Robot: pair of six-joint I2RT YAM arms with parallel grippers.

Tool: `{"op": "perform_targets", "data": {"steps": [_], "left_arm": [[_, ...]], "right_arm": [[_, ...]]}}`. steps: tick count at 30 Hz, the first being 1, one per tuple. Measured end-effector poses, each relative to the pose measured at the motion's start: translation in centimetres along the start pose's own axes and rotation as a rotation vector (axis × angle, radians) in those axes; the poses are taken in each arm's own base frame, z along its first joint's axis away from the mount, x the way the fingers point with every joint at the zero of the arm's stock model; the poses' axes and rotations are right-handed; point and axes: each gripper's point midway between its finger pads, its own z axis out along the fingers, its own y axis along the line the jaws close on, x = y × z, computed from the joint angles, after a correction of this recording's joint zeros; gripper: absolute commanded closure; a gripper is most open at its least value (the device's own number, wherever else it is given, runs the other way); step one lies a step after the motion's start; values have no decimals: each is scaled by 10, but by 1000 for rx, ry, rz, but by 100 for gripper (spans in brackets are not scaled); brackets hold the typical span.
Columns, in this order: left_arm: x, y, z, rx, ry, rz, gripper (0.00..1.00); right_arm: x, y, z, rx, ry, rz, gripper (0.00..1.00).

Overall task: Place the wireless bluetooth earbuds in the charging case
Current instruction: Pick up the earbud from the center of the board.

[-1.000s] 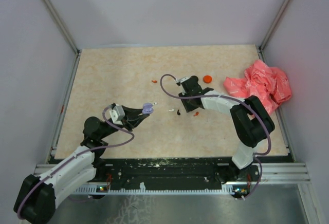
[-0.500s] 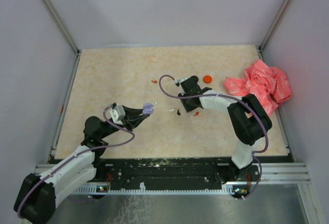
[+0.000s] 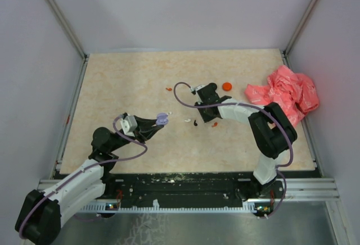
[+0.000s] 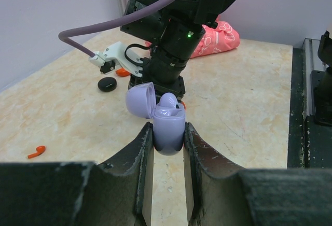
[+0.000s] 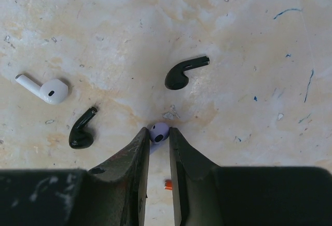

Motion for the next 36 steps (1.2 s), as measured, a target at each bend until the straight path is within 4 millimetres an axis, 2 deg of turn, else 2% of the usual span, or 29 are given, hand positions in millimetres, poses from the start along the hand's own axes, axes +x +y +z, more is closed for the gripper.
{"op": "perform_targets", "data": {"steps": [5, 8, 15, 19, 32, 36], "left_arm": [[-1, 0, 1, 0, -4, -1, 100], [-2, 0, 1, 3, -13, 2, 100], [-7, 0, 2, 6, -39, 26, 100], [-13, 0, 3, 10, -60, 49, 100], [-17, 4, 5, 3, -80, 77, 100], [-17, 7, 8, -2, -81, 72, 100]], "right_arm": [[-3, 4, -4, -1, -13, -11, 84], [-12, 7, -18, 4, -63, -20, 84], [-63, 21, -84, -5, -312, -34, 85], [-83, 30, -116, -10, -435, -41, 85], [-120, 78, -221, -91, -817, -136, 86], [-127, 96, -246, -125, -914, -174, 87]]}}
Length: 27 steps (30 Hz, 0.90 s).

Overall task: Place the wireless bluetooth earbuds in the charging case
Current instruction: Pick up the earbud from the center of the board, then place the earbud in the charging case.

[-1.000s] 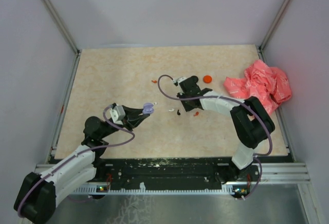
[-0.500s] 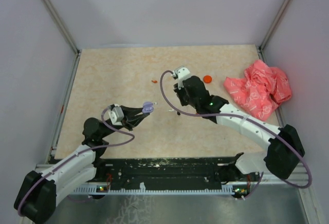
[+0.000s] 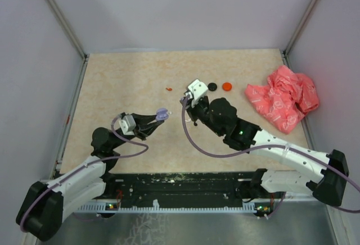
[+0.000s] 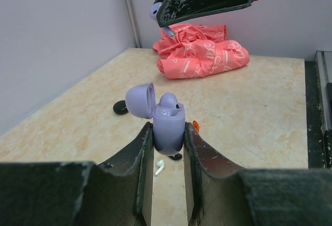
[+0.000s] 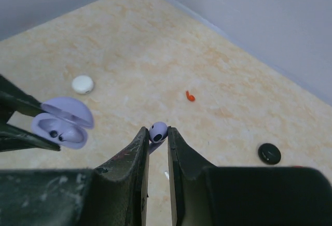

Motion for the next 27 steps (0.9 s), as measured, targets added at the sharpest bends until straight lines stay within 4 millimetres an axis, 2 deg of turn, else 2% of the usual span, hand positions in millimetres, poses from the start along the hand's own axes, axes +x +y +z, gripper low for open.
{"op": "perform_targets", "data": {"steps": [5, 12, 20, 27], "left_arm": [[-5, 3, 3, -10, -23, -3, 100], [-12, 5, 5, -19, -52, -14, 100], [-23, 7, 7, -26, -92, -10, 100], [-26, 9, 9, -32, -113, -21, 100]], "right_arm": [[-23, 26, -7, -68, -104, -44, 87], [-48, 49, -11, -124, -209, -77, 87], [-56, 58, -4, -137, -257, -106, 87], [-68, 62, -6, -135, -313, -128, 88]]}}
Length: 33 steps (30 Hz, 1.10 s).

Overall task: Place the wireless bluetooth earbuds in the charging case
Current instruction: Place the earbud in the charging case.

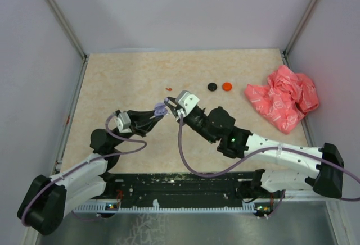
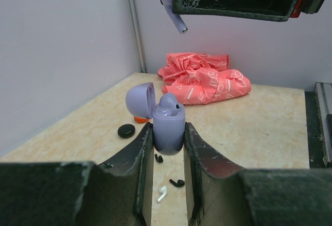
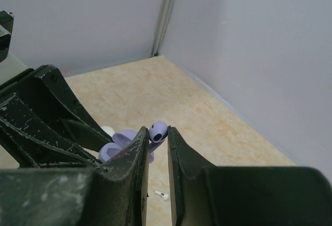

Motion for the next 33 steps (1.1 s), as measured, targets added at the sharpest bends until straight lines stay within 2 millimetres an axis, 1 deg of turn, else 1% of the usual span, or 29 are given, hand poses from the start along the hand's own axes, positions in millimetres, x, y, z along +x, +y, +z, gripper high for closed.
{"op": "perform_targets", "data": {"steps": [5, 14, 23, 28, 33], "left_arm": [[-6, 0, 1, 1, -27, -1, 100], [-17, -2, 3, 7, -68, 3, 100], [-22, -3, 3, 11, -88, -10, 100], [-27, -5, 3, 15, -104, -14, 100], [-30, -6, 3, 17, -112, -22, 100]], "right_arm": [[-5, 2, 0, 5, -31, -8, 88], [3, 12, -1, -6, -49, -44, 89], [-7, 17, 3, -15, -101, -60, 89], [-2, 26, 7, -37, -95, -72, 89], [10, 37, 11, -60, -69, -92, 89]]}}
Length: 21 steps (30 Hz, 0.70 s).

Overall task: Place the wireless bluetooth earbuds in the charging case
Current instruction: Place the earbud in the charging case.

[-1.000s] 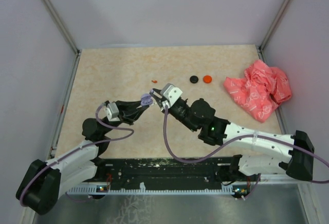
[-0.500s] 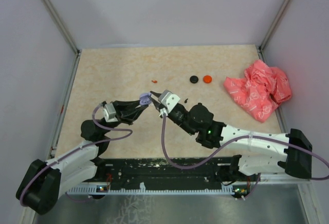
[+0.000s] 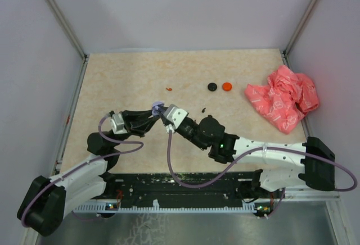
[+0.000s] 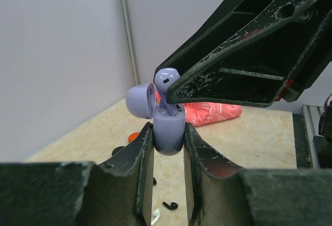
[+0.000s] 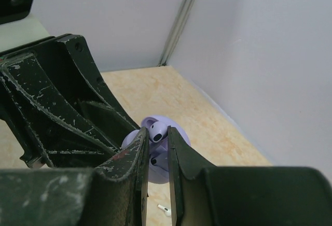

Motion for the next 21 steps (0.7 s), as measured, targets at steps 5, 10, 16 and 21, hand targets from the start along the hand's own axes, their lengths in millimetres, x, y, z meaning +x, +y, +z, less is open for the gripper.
{"op": "perform_targets", "data": {"steps": [5, 10, 16, 21], "left_arm": [[2, -1, -1, 0, 4, -11, 100], [1, -1, -1, -5, 1, -27, 100], [-2, 1, -2, -28, -13, -67, 100], [-5, 3, -3, -54, -25, -104, 100]], "right_arm": [[3, 4, 2, -3, 6, -20, 89], [2, 5, 2, 5, 6, -36, 89], [-1, 5, 1, 17, -4, -47, 89], [-2, 5, 2, 17, -8, -52, 89]]}}
